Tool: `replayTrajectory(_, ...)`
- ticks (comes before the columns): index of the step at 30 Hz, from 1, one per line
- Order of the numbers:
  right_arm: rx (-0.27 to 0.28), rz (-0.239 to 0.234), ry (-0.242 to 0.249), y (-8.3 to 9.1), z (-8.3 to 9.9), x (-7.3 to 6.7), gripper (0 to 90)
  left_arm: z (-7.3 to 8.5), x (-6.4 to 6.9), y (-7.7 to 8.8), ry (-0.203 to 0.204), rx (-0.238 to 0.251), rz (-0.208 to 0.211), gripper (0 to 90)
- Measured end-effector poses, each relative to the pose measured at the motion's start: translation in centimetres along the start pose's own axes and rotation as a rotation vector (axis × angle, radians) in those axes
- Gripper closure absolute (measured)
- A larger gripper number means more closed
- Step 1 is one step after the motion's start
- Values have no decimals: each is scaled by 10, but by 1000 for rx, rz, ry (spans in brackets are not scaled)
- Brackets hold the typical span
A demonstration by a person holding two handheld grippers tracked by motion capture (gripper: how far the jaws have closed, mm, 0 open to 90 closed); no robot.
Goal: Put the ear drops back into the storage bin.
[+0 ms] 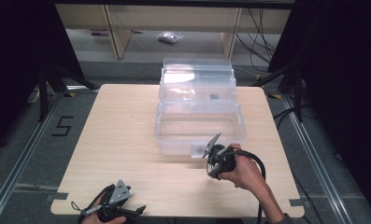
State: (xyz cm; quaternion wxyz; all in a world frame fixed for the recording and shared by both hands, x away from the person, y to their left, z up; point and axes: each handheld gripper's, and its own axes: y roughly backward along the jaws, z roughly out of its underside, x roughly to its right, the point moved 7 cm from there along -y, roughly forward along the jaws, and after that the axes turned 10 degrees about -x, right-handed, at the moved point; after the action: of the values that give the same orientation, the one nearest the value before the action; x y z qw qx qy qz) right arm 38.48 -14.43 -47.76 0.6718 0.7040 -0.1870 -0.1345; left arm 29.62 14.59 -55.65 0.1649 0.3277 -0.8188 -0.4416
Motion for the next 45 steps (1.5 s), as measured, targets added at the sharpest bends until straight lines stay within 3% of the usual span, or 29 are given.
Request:
replayTrajectory(1,-7,7,-16,2,1,1,601,0,0,0,10,6,1,149)
replayTrajectory(2,-3,-1,-8,3,1,2,601,1,-1,1,-15,-14,4,149)
replayTrajectory(5,10,-2,6,9,1,5,601,1,0,1,-10,-9,5,149)
replayTrajectory(6,-5,-8,-19,12,3,5,601,1,0,0,6,-8,10,149)
replayTrajectory(7,1,-6,2,14,3,7,601,0,1,0,13,0,7,149)
replayTrajectory(10,16,-5,-3,22,3,10,601,0,1,-1,15,9,6,149)
replayTrajectory(11,4,-14,-1,26,4,10,601,1,0,1,-1,-14,10,149)
replayTrajectory(13,-2,-2,-4,32,5,13,601,1,0,0,6,-8,11,149)
replayTrajectory(17,28,-10,-3,44,3,17,601,1,0,0,5,-8,12,149)
replayTrajectory(20,27,-13,-3,52,3,20,601,0,2,-1,27,8,19,149)
replayTrajectory(21,19,-18,-13,56,3,21,601,2,-2,1,-26,-23,3,149)
replayTrajectory(24,28,-22,-11,65,3,25,601,0,0,-1,22,3,7,149)
replayTrajectory(26,35,-22,-4,69,1,28,601,0,0,0,-6,-4,10,149)
replayTrajectory(27,26,-13,-40,72,2,29,601,1,-1,1,-13,-14,7,149)
replayTrajectory(29,36,-16,-5,76,0,32,601,1,-1,0,-8,-9,9,149)
replayTrajectory(31,35,-17,-6,80,-1,34,601,2,-3,2,-30,-28,1,149)
replayTrajectory(36,41,-14,-19,90,-2,40,601,2,-3,2,-30,-28,1,149)
replayTrajectory(38,43,0,-23,94,-2,45,601,1,0,0,-4,-9,10,149)
replayTrajectory(40,39,2,-37,98,-2,49,601,2,-3,2,-33,-30,1,149)
replayTrajectory(45,53,3,-31,105,-5,58,601,2,-3,2,-30,-28,2,149)
